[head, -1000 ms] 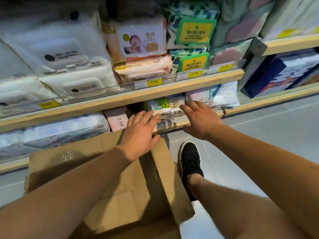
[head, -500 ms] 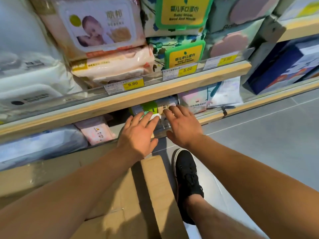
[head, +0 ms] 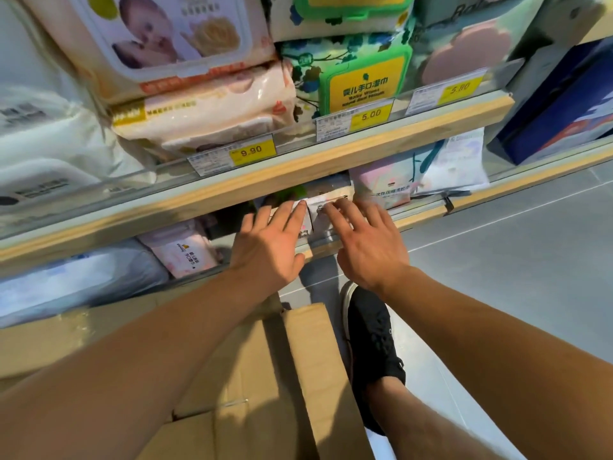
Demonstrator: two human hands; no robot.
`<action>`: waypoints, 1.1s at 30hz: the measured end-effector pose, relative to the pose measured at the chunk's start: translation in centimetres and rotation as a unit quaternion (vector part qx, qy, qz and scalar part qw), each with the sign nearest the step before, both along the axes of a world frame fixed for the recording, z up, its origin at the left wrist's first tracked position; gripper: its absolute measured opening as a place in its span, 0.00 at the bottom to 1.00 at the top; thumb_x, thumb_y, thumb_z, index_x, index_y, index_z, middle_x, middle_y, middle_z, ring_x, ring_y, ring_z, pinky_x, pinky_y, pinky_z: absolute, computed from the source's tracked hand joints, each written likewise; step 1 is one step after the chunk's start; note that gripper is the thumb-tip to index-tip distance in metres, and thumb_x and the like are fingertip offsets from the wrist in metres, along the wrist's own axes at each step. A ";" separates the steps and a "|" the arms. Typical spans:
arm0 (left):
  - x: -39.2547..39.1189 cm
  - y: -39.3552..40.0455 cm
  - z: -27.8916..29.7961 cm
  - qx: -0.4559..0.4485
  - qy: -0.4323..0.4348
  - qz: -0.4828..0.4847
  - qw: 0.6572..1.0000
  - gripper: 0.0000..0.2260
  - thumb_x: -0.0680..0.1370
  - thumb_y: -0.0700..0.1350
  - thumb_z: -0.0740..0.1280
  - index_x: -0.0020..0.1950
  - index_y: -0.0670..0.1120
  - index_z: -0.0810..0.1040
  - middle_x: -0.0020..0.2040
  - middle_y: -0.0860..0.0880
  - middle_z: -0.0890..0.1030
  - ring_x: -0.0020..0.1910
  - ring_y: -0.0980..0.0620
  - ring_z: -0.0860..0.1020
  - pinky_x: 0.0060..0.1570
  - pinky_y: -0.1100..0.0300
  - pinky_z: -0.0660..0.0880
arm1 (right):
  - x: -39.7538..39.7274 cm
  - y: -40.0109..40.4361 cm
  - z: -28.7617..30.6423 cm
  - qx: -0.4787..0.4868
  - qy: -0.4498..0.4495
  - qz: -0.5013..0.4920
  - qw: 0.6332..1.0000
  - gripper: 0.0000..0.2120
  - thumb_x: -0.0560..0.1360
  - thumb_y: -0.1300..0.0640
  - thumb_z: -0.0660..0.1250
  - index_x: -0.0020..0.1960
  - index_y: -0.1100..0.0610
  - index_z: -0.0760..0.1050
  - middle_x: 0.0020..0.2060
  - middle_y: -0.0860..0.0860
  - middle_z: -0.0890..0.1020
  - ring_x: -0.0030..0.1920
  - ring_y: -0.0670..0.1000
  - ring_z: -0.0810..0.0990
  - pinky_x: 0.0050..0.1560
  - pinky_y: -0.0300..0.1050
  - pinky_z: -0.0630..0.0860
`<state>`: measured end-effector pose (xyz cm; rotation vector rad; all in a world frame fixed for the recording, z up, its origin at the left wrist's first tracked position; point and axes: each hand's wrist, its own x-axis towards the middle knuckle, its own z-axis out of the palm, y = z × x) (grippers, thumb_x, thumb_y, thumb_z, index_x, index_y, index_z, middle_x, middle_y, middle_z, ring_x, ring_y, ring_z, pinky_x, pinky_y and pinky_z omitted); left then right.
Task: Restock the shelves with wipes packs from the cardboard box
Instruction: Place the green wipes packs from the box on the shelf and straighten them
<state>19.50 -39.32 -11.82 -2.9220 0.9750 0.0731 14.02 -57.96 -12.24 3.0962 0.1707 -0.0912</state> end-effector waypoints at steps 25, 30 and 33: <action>-1.3 2.3 0.4 0.003 0.030 0.068 0.997 0.39 0.73 0.61 0.65 0.77 0.47 0.54 0.75 0.49 0.56 0.70 0.41 0.57 0.70 0.44 0.56 | 1.6 3.5 0.0 0.019 0.013 0.030 0.999 0.41 0.70 0.50 0.67 0.78 0.52 0.52 0.76 0.53 0.57 0.74 0.63 0.55 0.73 0.58 0.53; -0.7 2.5 0.8 0.002 0.042 0.084 0.996 0.38 0.74 0.60 0.65 0.78 0.50 0.52 0.75 0.47 0.56 0.69 0.39 0.56 0.69 0.42 0.57 | 1.8 4.3 -0.2 -0.012 0.035 0.003 0.999 0.41 0.75 0.47 0.63 0.79 0.51 0.41 0.79 0.51 0.46 0.77 0.61 0.45 0.75 0.58 0.45; -1.3 2.4 0.7 -0.006 0.018 0.068 0.997 0.38 0.73 0.61 0.64 0.78 0.49 0.52 0.76 0.49 0.55 0.70 0.40 0.56 0.70 0.42 0.56 | 1.6 4.7 -0.6 -0.027 0.031 -0.002 0.999 0.43 0.75 0.45 0.63 0.79 0.52 0.40 0.78 0.52 0.46 0.77 0.61 0.45 0.75 0.58 0.44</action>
